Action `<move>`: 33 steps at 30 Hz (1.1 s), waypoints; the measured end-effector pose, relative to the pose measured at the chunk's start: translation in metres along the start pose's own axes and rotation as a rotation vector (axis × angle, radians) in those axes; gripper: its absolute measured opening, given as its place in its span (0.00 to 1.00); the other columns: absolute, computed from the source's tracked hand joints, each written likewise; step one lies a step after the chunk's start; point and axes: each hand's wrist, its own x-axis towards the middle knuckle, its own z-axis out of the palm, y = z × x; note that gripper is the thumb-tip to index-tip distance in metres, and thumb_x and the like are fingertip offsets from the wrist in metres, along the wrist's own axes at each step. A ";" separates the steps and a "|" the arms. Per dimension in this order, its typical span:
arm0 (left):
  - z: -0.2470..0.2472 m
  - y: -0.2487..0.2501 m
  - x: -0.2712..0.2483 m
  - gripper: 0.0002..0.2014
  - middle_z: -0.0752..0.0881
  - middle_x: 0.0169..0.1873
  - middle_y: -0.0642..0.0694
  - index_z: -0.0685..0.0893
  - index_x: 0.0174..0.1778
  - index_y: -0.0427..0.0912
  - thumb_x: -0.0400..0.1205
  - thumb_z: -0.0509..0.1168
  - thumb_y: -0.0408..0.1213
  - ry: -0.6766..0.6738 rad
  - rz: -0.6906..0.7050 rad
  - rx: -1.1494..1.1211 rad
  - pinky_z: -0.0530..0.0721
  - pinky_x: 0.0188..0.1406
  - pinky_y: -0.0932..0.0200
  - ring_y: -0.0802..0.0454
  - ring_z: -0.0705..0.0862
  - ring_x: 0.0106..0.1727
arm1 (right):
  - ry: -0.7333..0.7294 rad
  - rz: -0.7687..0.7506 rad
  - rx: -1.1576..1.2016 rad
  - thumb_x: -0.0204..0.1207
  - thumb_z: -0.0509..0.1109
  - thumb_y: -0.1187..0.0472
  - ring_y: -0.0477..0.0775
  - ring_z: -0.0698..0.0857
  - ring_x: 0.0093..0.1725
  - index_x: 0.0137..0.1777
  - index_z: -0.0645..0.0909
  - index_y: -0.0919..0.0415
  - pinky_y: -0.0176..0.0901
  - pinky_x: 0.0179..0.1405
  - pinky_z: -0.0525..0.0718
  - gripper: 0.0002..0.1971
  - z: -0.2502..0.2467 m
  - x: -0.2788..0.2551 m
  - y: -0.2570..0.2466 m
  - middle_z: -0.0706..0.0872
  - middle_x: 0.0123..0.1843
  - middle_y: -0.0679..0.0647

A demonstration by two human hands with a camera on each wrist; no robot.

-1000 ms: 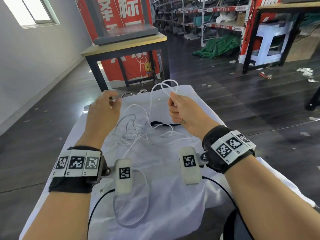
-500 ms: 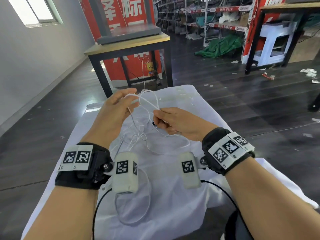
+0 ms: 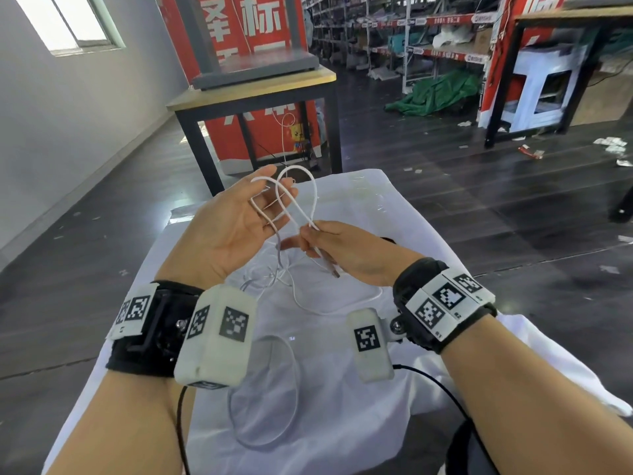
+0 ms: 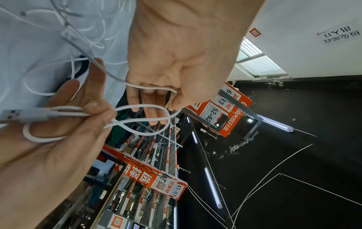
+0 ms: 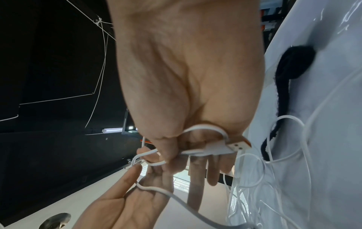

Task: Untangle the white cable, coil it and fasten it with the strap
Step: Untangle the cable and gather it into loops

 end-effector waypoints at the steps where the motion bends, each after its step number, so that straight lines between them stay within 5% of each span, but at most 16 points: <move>1: -0.001 0.000 0.000 0.10 0.90 0.45 0.43 0.84 0.58 0.42 0.85 0.60 0.34 0.017 -0.008 -0.027 0.85 0.57 0.49 0.49 0.89 0.50 | -0.023 -0.002 0.025 0.89 0.49 0.54 0.54 0.82 0.59 0.45 0.74 0.61 0.30 0.56 0.76 0.17 0.000 0.000 0.001 0.86 0.62 0.59; 4: -0.004 -0.004 0.003 0.11 0.88 0.38 0.43 0.85 0.58 0.40 0.85 0.59 0.32 0.086 -0.017 -0.052 0.87 0.52 0.50 0.51 0.89 0.41 | -0.071 -0.013 0.158 0.89 0.49 0.56 0.57 0.80 0.69 0.47 0.72 0.62 0.45 0.77 0.70 0.15 0.005 0.001 0.004 0.88 0.56 0.55; 7: -0.007 -0.007 0.004 0.13 0.87 0.36 0.43 0.84 0.61 0.38 0.84 0.60 0.31 0.111 -0.023 -0.029 0.87 0.55 0.49 0.52 0.89 0.38 | -0.073 0.032 0.287 0.89 0.50 0.59 0.64 0.84 0.65 0.50 0.72 0.64 0.47 0.72 0.77 0.13 0.012 -0.001 0.002 0.88 0.40 0.52; 12: -0.011 -0.011 0.006 0.16 0.81 0.30 0.46 0.82 0.64 0.32 0.83 0.65 0.34 0.160 -0.036 0.085 0.87 0.34 0.59 0.56 0.82 0.29 | -0.115 0.078 0.316 0.88 0.52 0.58 0.61 0.86 0.55 0.45 0.76 0.66 0.52 0.66 0.82 0.16 0.015 -0.002 0.004 0.89 0.45 0.60; 15: -0.014 -0.010 0.005 0.15 0.76 0.28 0.48 0.85 0.59 0.31 0.85 0.62 0.38 0.111 -0.097 0.244 0.80 0.25 0.66 0.59 0.74 0.24 | -0.130 0.108 0.145 0.88 0.53 0.56 0.55 0.86 0.54 0.54 0.81 0.71 0.47 0.64 0.83 0.20 0.009 -0.001 0.007 0.89 0.56 0.66; 18: -0.017 -0.008 0.004 0.12 0.74 0.26 0.49 0.86 0.44 0.37 0.86 0.61 0.38 0.087 -0.116 0.344 0.77 0.23 0.67 0.59 0.72 0.23 | -0.149 0.122 0.134 0.88 0.53 0.57 0.50 0.88 0.49 0.61 0.81 0.72 0.39 0.55 0.85 0.21 0.004 0.000 0.006 0.88 0.58 0.63; 20: -0.019 -0.006 0.003 0.12 0.74 0.25 0.50 0.82 0.39 0.39 0.86 0.60 0.38 0.087 -0.122 0.313 0.77 0.23 0.67 0.59 0.72 0.22 | -0.126 0.133 0.207 0.88 0.54 0.58 0.53 0.88 0.51 0.61 0.81 0.71 0.42 0.58 0.85 0.18 0.001 0.002 0.006 0.87 0.58 0.61; 27: -0.023 -0.003 0.000 0.11 0.64 0.20 0.53 0.78 0.38 0.41 0.86 0.56 0.36 -0.019 -0.128 0.064 0.64 0.18 0.69 0.60 0.60 0.18 | -0.161 0.161 0.371 0.86 0.59 0.58 0.55 0.87 0.53 0.61 0.82 0.67 0.49 0.62 0.84 0.15 -0.002 0.007 0.001 0.87 0.54 0.59; 33: -0.028 -0.004 0.002 0.12 0.63 0.18 0.53 0.75 0.35 0.41 0.85 0.55 0.34 0.018 -0.103 0.003 0.61 0.16 0.67 0.60 0.59 0.16 | 0.116 0.011 -0.006 0.82 0.67 0.64 0.53 0.79 0.48 0.64 0.83 0.58 0.44 0.59 0.79 0.12 -0.004 0.017 0.000 0.80 0.48 0.56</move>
